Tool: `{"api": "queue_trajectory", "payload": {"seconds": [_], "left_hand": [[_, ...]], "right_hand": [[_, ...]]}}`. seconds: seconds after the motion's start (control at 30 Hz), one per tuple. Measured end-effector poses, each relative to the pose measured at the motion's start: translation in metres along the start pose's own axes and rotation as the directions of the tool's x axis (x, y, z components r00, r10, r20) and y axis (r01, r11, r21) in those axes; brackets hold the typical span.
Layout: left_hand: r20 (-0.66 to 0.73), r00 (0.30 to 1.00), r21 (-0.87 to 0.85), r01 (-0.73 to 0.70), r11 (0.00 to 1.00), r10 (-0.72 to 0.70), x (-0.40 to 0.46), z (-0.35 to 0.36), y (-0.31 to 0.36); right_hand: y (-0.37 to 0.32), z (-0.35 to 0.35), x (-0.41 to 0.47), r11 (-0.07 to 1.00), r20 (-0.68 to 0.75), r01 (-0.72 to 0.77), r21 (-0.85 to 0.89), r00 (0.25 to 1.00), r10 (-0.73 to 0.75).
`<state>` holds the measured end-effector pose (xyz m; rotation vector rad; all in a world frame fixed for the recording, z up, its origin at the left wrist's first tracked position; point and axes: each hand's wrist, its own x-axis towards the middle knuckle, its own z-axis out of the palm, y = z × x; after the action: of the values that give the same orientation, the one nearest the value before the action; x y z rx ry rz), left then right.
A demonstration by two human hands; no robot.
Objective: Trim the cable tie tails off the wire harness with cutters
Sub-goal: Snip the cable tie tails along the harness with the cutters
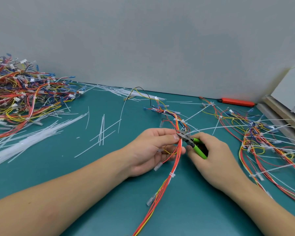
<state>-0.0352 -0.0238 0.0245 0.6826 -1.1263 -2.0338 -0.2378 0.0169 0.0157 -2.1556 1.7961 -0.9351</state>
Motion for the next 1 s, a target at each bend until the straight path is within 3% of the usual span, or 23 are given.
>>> {"api": "queue_trajectory", "payload": {"seconds": [0.53, 1.0], "left_hand": [[-0.008, 1.000, 0.002, -0.005, 1.000, 0.005, 0.0000, -0.0001, 0.0001], [-0.005, 1.000, 0.016, 0.001, 1.000, -0.001, 0.0005, -0.0003, 0.0003]], "right_hand": [[0.0024, 0.0025, 0.0011, 0.999, -0.002, -0.039, -0.020, 0.999, 0.039], [-0.0031, -0.0025, 0.0021, 0.999, -0.009, 0.023, 0.034, 1.000, -0.023]]}}
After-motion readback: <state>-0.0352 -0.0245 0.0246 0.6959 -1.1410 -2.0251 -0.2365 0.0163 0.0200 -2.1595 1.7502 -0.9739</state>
